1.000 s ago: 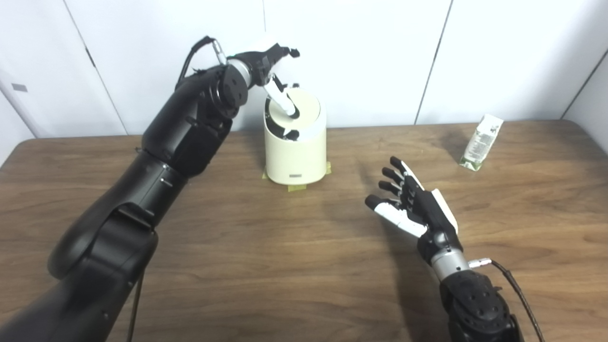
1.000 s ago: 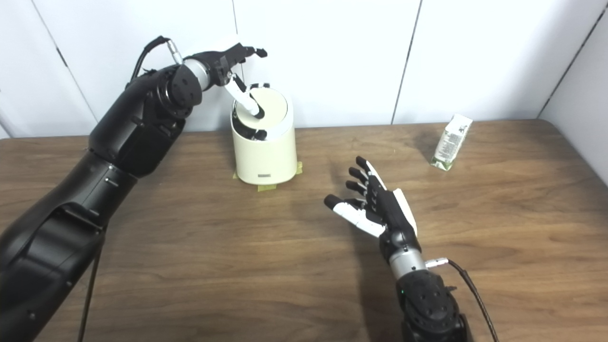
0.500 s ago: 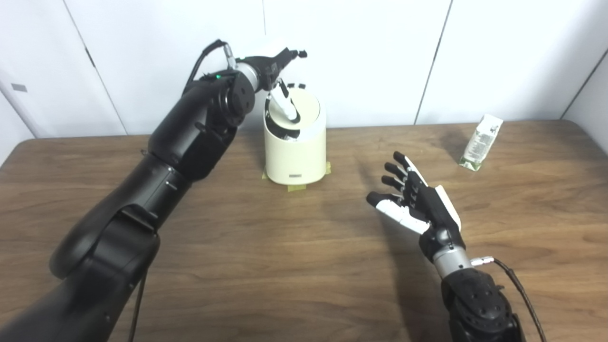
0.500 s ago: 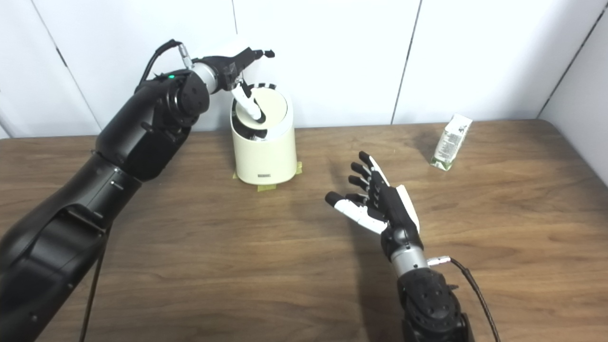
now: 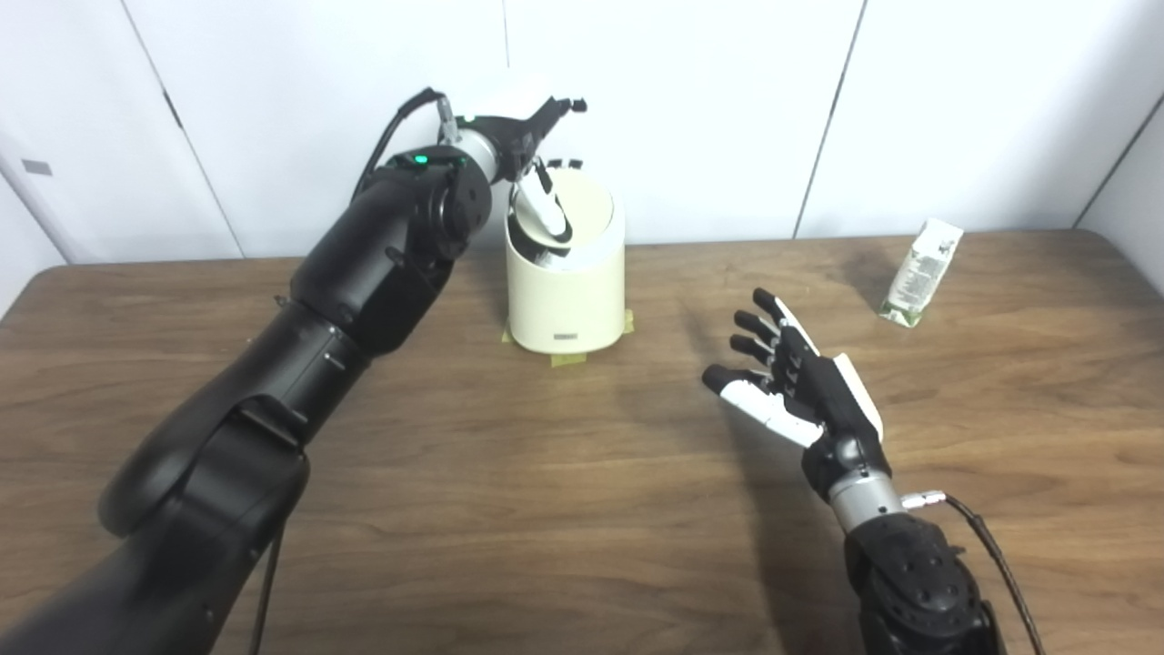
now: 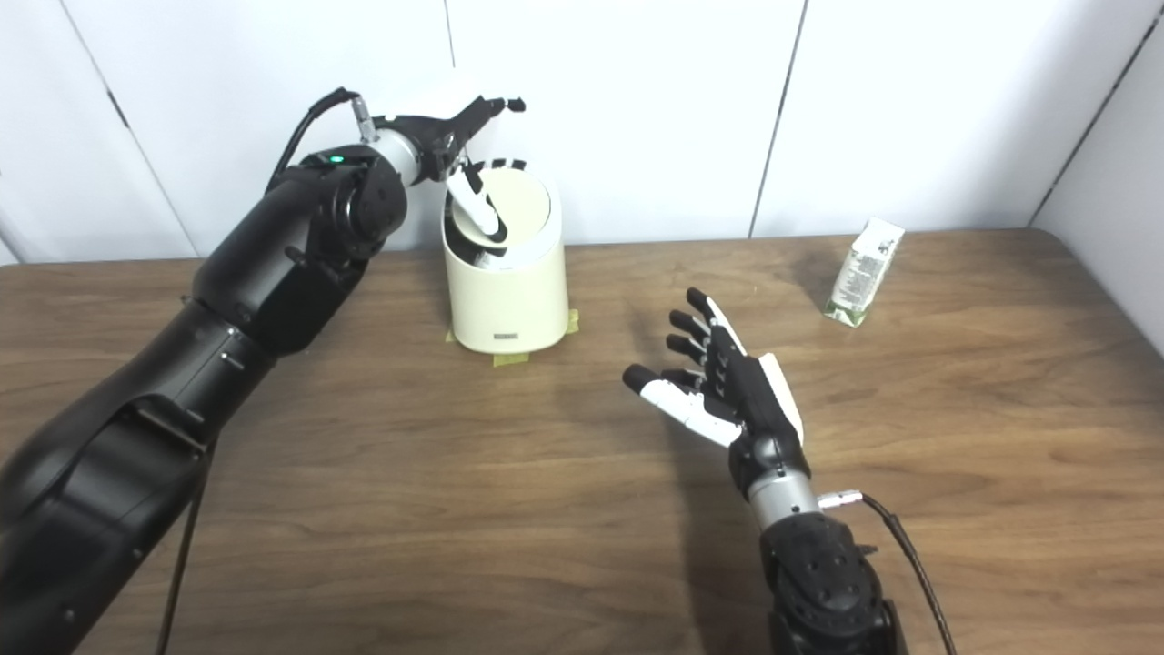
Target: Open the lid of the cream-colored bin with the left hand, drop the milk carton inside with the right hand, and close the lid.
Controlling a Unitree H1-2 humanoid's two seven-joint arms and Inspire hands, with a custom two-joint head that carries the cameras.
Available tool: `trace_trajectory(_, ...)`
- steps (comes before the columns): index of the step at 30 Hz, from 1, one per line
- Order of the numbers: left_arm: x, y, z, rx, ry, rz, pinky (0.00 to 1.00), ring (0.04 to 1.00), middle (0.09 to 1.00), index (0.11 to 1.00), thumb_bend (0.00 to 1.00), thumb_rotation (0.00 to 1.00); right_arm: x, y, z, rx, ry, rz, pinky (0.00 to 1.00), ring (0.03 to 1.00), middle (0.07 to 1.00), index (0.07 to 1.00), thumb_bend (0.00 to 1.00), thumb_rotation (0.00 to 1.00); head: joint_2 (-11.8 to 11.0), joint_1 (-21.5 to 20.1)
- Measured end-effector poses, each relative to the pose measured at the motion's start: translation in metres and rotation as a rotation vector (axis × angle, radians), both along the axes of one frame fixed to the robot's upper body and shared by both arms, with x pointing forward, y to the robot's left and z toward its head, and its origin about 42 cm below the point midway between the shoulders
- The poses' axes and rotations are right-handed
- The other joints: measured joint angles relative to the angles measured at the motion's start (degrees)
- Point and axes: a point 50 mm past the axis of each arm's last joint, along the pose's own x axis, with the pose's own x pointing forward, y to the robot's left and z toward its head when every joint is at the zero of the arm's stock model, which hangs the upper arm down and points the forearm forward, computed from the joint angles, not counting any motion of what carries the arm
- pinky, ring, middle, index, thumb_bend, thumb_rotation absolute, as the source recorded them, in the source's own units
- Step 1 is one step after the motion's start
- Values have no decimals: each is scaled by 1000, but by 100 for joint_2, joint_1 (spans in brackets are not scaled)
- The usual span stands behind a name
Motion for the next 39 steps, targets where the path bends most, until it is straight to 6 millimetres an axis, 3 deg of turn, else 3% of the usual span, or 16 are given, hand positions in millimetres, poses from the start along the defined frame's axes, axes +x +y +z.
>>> trace_trajectory(8,-2,1,-3,55,-38,-16,856,937,954,924,942,23,0,1,0,-2,0,1,716,864,896,952,697,447,18,-35)
trace_trajectory(24,-7,-3,-2,76,-46,-23,846,920,951,931,953,3,0,1,1,12,-5,-8,719,871,899,952,693,417,44,-70)
trace_trajectory(27,-6,-3,1,6,22,18,787,915,960,939,929,0,0,1,1,14,-5,-8,726,874,901,954,682,413,44,-79)
trace_trajectory(28,-6,-2,3,-21,53,28,727,882,951,943,918,0,0,1,1,14,-5,-9,728,874,901,954,678,409,44,-70)
trace_trajectory(33,-9,3,23,-152,150,58,715,868,917,929,937,10,0,0,1,21,-5,-12,731,876,902,952,675,403,44,-62)
trace_trajectory(39,-22,20,80,-374,101,19,747,842,881,883,901,0,0,0,1,19,-6,-14,723,869,897,950,669,401,18,-44)
